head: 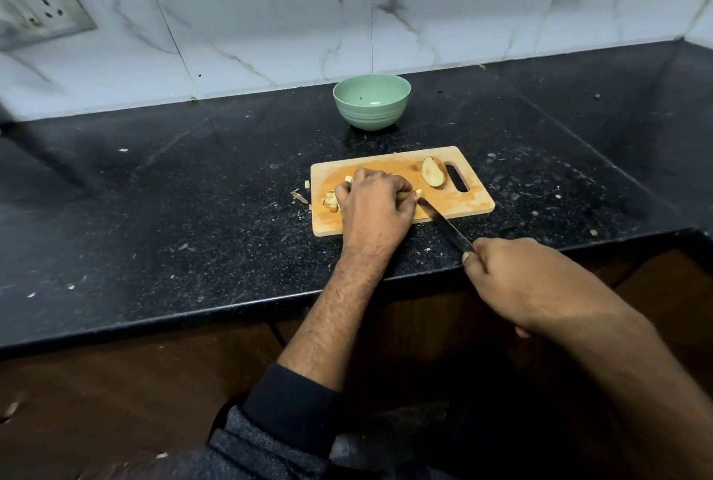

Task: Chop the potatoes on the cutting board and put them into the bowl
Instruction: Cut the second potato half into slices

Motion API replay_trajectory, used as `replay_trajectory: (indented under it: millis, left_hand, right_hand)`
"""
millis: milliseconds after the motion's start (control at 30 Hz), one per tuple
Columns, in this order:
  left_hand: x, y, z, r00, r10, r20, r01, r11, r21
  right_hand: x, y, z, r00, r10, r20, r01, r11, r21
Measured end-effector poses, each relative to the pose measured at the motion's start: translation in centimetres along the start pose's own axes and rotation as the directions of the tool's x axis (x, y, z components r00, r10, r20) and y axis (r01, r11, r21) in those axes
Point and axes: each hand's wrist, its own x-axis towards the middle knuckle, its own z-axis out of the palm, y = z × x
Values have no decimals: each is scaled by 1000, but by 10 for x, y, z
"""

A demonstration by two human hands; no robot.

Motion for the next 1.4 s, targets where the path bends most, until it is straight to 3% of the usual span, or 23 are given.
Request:
replay_trajectory:
  millis: [233,667,933,1267,1400]
  left_hand:
    - [-7,-5,-5,997,-70,-21,67,991,-119]
    - [2,-6,-4,995,-93,26,96,978,-183]
    - [2,-7,-2,994,-112,7,111,976,-186]
    - [-4,-4,-7,996,-91,-11,88,987,-137]
    - [-8,-7,-8,995,-99,-21,94,979,-181]
  right_hand:
    - [9,-13,-5,993,-11,-113,15,999,31]
    - [44,-24,5,1000,-7,-29,7,1000,-6]
    - [43,-21,1,992,34,126,-29,999,-43]
    - [9,-5,-3,988,4,152,-5,1000,11]
    - [0,-6,-10,998,-16,62,15,1000,22]
